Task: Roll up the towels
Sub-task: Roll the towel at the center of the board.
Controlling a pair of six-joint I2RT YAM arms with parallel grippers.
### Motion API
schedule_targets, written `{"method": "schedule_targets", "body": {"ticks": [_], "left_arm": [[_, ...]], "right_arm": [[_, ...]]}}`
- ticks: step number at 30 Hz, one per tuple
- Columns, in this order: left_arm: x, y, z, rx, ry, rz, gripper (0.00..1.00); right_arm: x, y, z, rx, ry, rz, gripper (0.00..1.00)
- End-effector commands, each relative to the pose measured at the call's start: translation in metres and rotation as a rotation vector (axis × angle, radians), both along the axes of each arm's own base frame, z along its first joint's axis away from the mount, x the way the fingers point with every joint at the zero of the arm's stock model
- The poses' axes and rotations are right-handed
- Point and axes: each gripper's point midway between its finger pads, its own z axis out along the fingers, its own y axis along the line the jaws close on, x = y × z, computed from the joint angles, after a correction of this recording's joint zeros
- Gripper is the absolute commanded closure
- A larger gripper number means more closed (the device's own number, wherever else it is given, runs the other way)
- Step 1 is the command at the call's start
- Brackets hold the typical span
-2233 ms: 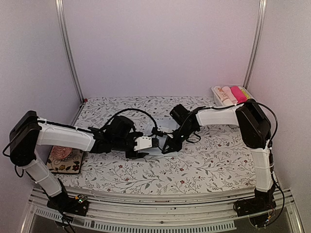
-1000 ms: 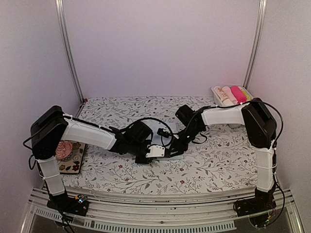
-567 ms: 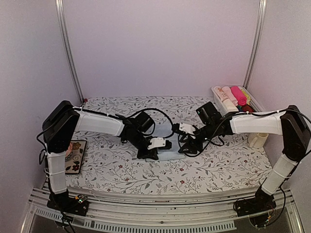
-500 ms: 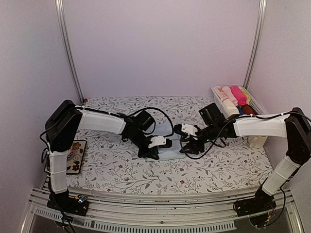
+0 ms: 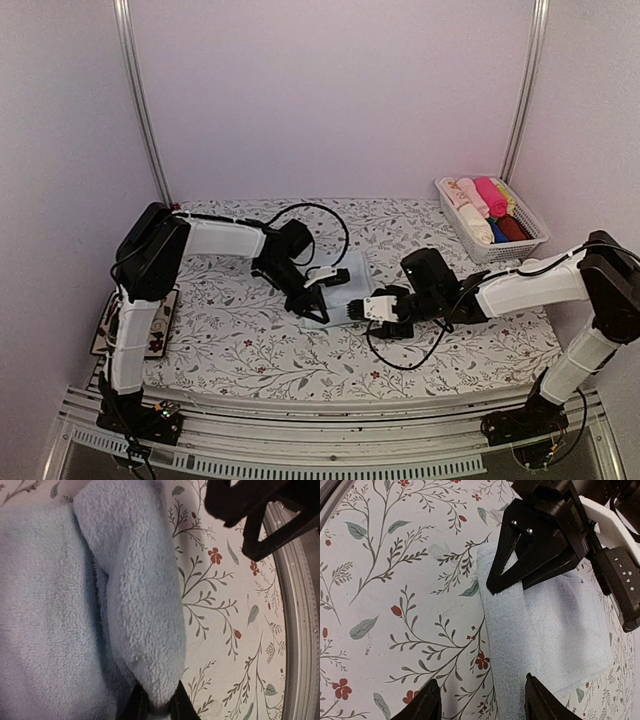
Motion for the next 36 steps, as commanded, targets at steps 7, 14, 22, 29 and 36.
{"method": "schedule_targets", "body": {"ticks": [7,14,22,29,36], "left_arm": [[-0.012,0.018,-0.030,0.088,0.199,0.049,0.90],[-0.011,0.019,-0.030,0.078,0.217,0.059,0.90],[-0.006,0.023,-0.027,0.062,0.225,0.073,0.87],[0.008,0.032,-0.016,0.101,0.093,0.106,0.54],[0.028,0.047,0.026,0.099,-0.165,0.169,0.30]], "right_arm": [[0.039,0.027,-0.008,-0.032,-0.181,-0.021,0.46],[0.038,0.033,-0.026,-0.067,-0.165,0.002,0.50],[0.041,0.037,-0.043,-0.112,-0.094,-0.012,0.79],[0.034,0.039,-0.051,-0.136,0.033,-0.037,0.88],[0.016,0.044,-0.047,-0.123,0.199,-0.016,0.89]]}}
